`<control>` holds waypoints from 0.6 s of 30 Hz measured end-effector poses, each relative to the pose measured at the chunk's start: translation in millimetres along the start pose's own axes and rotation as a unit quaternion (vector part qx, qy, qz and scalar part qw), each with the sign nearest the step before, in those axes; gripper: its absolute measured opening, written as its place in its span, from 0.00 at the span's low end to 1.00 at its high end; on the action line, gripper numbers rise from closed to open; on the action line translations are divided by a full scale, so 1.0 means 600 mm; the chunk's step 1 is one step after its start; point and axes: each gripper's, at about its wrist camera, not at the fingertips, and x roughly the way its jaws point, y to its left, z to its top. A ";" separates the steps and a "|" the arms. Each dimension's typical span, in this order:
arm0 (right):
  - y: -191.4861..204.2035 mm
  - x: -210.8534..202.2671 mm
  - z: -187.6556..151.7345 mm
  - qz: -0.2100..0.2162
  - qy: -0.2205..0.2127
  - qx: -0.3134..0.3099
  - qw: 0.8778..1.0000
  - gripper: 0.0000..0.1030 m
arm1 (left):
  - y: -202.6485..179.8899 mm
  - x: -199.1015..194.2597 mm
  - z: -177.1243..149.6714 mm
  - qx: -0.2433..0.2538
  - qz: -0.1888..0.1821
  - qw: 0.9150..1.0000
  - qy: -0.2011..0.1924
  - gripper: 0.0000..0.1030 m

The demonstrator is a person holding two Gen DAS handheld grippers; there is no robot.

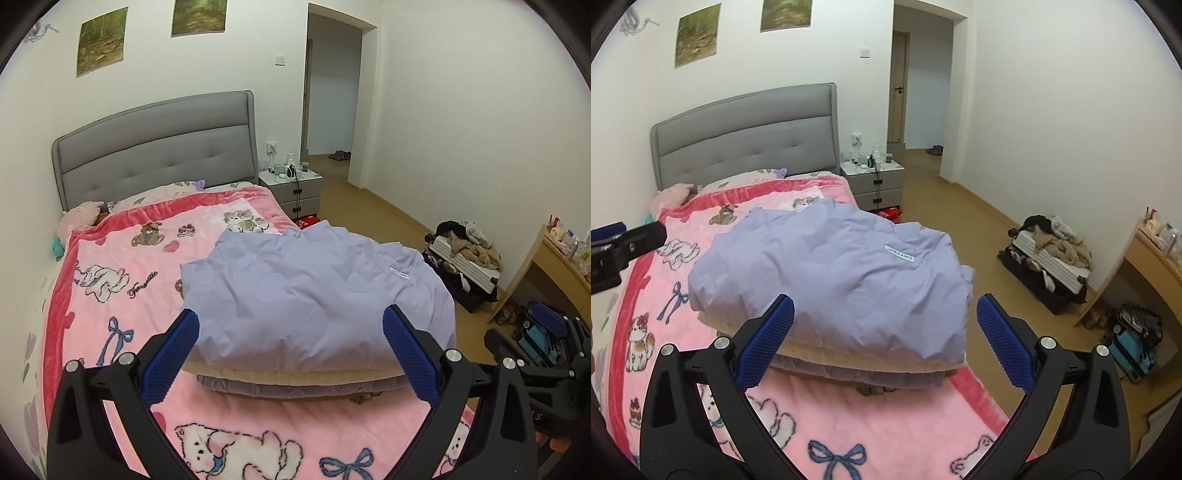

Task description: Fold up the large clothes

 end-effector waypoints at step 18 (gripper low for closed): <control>-0.015 -0.016 0.021 0.035 -0.004 0.031 0.999 0.92 | -0.012 0.000 0.007 0.010 -0.015 1.000 0.010 0.95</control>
